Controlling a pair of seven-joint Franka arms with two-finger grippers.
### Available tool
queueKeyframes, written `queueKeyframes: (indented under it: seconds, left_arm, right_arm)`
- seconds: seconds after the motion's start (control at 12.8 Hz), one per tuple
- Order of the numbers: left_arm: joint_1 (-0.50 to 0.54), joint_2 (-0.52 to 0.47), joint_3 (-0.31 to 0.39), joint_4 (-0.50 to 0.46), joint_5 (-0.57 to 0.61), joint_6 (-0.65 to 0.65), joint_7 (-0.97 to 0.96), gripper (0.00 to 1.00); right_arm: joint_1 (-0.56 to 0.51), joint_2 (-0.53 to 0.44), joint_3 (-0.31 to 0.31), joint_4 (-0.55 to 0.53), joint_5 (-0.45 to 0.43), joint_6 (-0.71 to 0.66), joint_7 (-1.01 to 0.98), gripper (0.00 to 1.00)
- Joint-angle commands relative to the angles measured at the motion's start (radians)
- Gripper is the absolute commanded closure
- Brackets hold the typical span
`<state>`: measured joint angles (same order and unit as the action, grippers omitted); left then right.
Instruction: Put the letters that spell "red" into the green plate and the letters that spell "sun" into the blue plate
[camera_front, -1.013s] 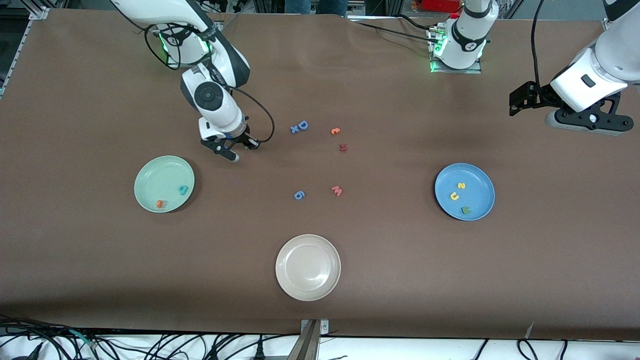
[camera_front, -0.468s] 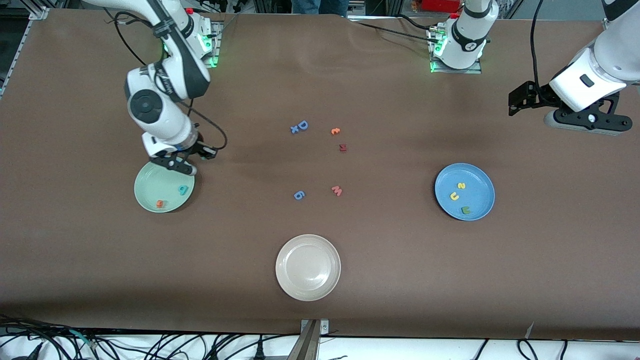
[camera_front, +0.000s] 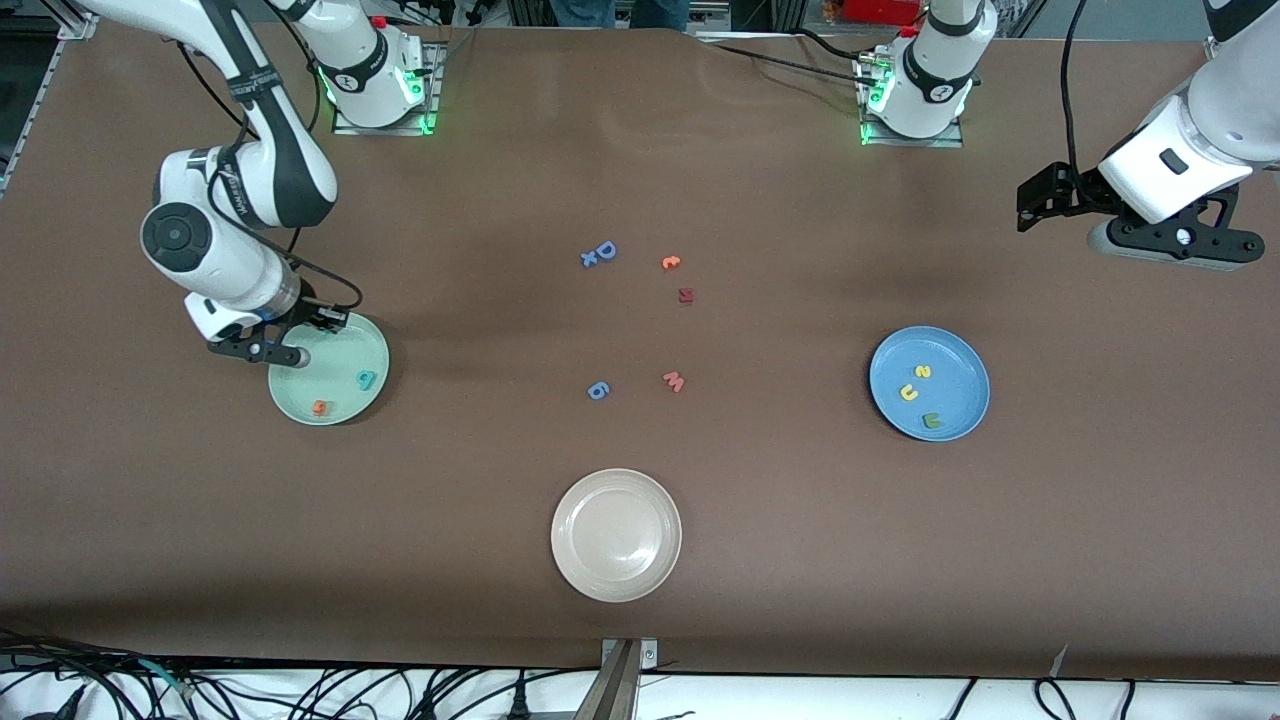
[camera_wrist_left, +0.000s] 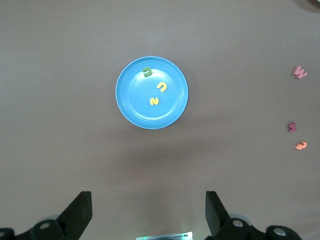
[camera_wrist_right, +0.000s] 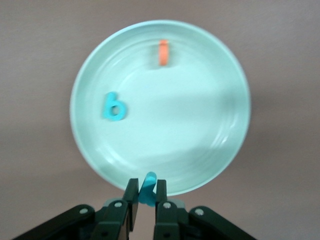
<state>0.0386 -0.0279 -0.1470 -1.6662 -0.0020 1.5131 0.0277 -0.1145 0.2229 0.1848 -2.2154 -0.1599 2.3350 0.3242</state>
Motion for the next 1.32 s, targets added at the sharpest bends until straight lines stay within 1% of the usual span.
queueKeyframes:
  seconds: [0.0,0.08,0.16,0.23,0.47,0.62,0.86,0.94,1.09,1.17,1.25]
  left_arm:
    - [-0.008,0.014,0.001,0.031,0.02,-0.022,0.012,0.0]
    - [-0.008,0.014,0.001,0.031,0.02,-0.022,0.011,0.0]
    - [-0.008,0.014,0.001,0.031,0.02,-0.022,0.012,0.0]
    - [-0.008,0.014,0.0,0.031,0.02,-0.022,0.012,0.0]
    - [0.001,0.014,0.001,0.031,0.019,-0.022,0.009,0.0]
    - [0.006,0.014,0.003,0.031,0.019,-0.022,0.011,0.0]
    - [0.006,0.014,0.003,0.031,0.019,-0.022,0.011,0.0]
    - [0.006,0.014,0.003,0.031,0.02,-0.022,0.011,0.0]
    - [0.004,0.014,0.003,0.031,0.02,-0.022,0.011,0.0]
    - [0.006,0.014,0.003,0.031,0.02,-0.022,0.011,0.0]
    - [0.004,0.014,0.003,0.031,0.02,-0.022,0.011,0.0]
  right_arm:
    - [0.002,0.036,-0.013,0.04,-0.041,0.004,-0.01,0.74]
    - [0.002,0.035,-0.013,0.042,-0.04,0.006,-0.002,0.38]
    - [0.002,0.033,-0.013,0.043,-0.035,0.006,0.001,0.17]
    - [0.002,0.033,-0.014,0.052,-0.033,0.006,0.003,0.01]
    - [0.012,0.021,-0.021,0.059,-0.029,0.004,0.009,0.0]
    - [0.033,0.009,-0.021,0.063,-0.029,0.0,0.09,0.0]
    - [0.065,-0.014,-0.021,0.075,-0.029,-0.029,0.159,0.0]
    - [0.079,-0.016,-0.028,0.106,-0.029,-0.073,0.159,0.0]
    - [0.116,-0.016,-0.07,0.21,-0.024,-0.23,0.153,0.0]
    - [0.127,-0.019,-0.076,0.258,-0.021,-0.306,0.153,0.0]
    - [0.131,-0.03,-0.076,0.291,0.017,-0.366,0.15,0.0]
